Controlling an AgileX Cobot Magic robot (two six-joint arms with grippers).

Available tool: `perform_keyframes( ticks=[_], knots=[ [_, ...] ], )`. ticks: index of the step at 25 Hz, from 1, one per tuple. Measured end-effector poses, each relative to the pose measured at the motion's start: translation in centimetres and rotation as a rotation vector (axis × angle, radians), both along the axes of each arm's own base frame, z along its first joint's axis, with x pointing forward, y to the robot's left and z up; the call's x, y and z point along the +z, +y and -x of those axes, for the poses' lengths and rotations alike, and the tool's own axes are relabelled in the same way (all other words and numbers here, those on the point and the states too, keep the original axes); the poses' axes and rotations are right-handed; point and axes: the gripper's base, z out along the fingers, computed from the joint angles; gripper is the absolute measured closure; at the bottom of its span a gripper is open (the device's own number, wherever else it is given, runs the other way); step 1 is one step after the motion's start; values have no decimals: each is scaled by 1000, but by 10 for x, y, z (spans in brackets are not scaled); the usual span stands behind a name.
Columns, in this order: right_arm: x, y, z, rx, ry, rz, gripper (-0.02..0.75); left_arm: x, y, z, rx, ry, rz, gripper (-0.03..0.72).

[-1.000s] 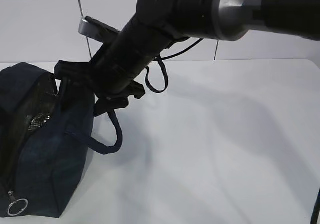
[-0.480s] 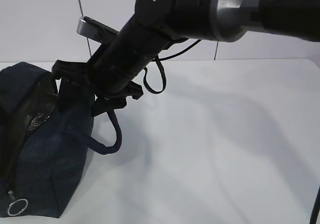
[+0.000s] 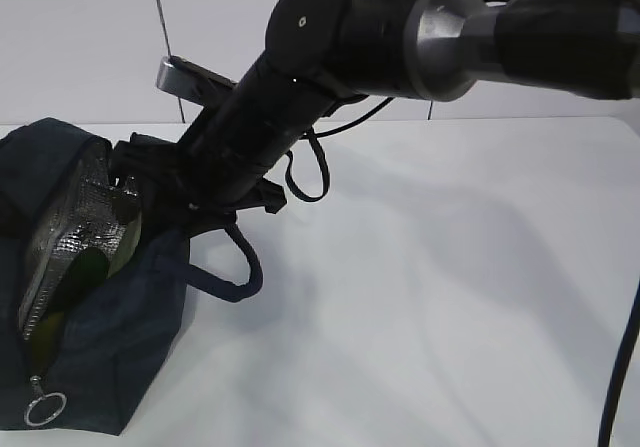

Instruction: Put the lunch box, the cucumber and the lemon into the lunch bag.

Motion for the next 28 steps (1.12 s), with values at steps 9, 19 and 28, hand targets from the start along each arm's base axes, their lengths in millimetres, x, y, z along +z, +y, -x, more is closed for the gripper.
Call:
perform_keyframes(
  ticks=[9,19,28],
  knots=[
    [-5,-6,5,108,-13,89,740,3,-4,-2,10,-12,43,692],
    [55,-45,17,197,-206,317,743,11,-57,0,-83,-23,180,692],
    [81,-82,17,192,-290,545,743,11,-95,-12,-16,-52,331,692]
  ],
)
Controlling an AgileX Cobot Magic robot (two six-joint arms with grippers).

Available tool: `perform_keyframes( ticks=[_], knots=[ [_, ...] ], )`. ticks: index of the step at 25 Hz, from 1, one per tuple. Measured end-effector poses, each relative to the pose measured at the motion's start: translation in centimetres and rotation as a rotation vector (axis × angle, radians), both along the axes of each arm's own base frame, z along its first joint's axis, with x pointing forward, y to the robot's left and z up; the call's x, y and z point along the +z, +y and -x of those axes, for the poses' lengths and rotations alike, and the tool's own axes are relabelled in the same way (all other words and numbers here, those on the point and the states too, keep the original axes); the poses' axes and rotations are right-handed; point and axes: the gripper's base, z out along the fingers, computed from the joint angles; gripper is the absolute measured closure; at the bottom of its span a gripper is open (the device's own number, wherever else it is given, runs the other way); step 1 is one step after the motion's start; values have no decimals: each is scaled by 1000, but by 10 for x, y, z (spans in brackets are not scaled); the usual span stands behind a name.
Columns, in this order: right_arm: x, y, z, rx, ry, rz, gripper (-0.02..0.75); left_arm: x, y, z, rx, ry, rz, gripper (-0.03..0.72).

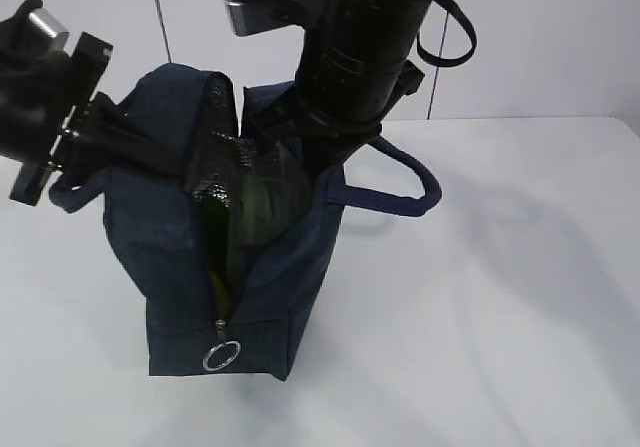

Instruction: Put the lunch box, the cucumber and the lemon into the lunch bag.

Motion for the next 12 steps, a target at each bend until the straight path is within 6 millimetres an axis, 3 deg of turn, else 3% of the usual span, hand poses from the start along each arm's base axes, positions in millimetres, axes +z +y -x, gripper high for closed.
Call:
perform_keyframes(
  ticks=[5,12],
  knots=[
    [-1,-6,-2,-11,-12,55,744,-24,-18,-13,-5,42,56,692],
    [-3,-6,-7,-34,-40,52,745,-44,-21,-20,-17,60,39,692]
  ],
)
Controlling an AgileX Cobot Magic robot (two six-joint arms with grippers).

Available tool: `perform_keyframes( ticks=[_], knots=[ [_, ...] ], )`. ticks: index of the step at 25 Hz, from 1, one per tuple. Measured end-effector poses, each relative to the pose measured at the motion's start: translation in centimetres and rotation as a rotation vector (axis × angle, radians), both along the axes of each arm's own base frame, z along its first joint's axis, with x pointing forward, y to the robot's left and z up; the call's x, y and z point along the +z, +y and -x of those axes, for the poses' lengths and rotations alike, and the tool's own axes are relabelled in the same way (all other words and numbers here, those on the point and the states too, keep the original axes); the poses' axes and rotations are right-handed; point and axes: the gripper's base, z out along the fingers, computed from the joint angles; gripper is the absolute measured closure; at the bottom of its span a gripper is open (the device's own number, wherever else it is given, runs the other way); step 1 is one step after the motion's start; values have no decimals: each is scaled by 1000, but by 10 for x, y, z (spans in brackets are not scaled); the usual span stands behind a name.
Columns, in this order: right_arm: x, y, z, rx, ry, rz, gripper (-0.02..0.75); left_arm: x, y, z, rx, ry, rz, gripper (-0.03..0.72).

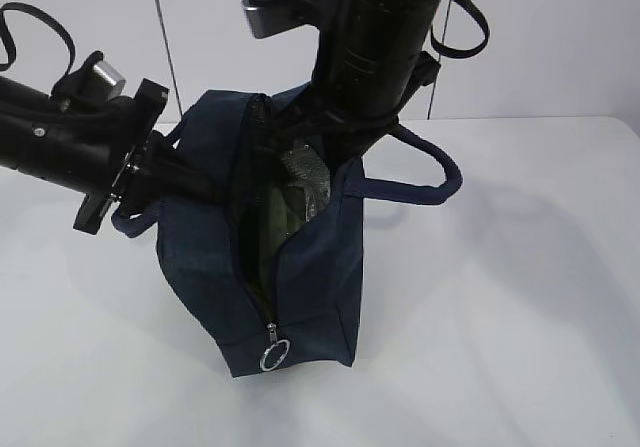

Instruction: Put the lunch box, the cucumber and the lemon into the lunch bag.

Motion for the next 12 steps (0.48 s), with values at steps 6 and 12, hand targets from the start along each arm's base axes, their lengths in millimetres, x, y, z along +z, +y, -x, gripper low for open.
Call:
perform_keyframes(
  ticks=[6,12],
  knots=[
    [-23,7,-10,-9,25,13,746,-4,1,-3,14,-26,-21,692],
    [-34,9,-13,-20,41,21,746,-14,2,-6,9,-21,-58,692]
  ],
)
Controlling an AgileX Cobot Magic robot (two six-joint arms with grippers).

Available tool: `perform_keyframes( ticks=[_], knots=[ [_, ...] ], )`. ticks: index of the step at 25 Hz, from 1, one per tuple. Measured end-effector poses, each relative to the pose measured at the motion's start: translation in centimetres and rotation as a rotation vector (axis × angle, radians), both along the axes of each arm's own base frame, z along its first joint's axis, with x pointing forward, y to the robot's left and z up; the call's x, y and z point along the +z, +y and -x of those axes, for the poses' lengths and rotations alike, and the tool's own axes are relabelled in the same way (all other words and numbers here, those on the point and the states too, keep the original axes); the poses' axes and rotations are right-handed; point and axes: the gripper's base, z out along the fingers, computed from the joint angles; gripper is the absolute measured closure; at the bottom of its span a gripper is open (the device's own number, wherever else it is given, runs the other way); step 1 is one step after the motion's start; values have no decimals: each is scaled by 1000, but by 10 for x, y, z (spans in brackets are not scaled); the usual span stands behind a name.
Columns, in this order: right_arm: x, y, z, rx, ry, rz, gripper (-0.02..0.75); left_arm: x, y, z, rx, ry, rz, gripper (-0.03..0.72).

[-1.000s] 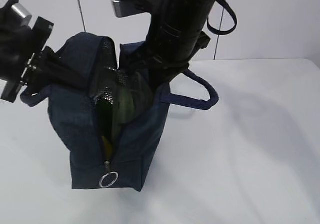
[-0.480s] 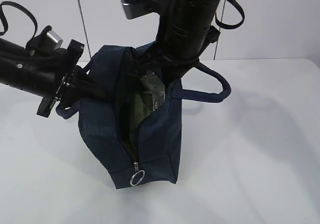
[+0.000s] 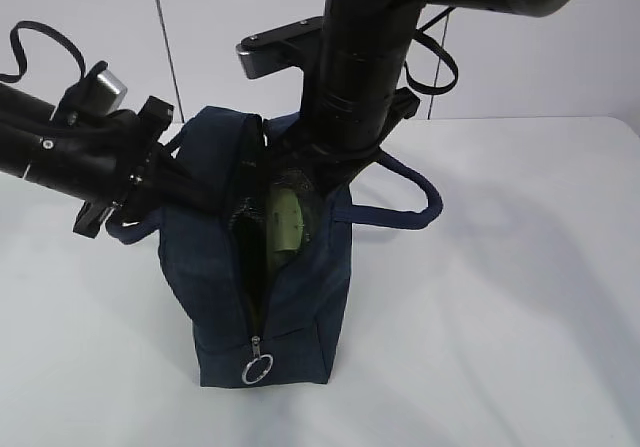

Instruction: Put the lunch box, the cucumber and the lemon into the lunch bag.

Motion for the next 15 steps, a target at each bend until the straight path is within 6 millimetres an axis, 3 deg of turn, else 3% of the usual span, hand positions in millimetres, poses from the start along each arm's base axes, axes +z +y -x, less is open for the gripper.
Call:
perform_keyframes(
  ticks=[6,9,15],
  knots=[
    [0,0,0,-18,5,-2,746,-7,0,-1,-8,17,-12,689],
    [0,0,0,-25,8,-3,726,-8,1,-1,-16,15,-22,653],
    [0,0,0,-27,7,-1,556,-7,0,1,-32,24,-11,526]
  ],
)
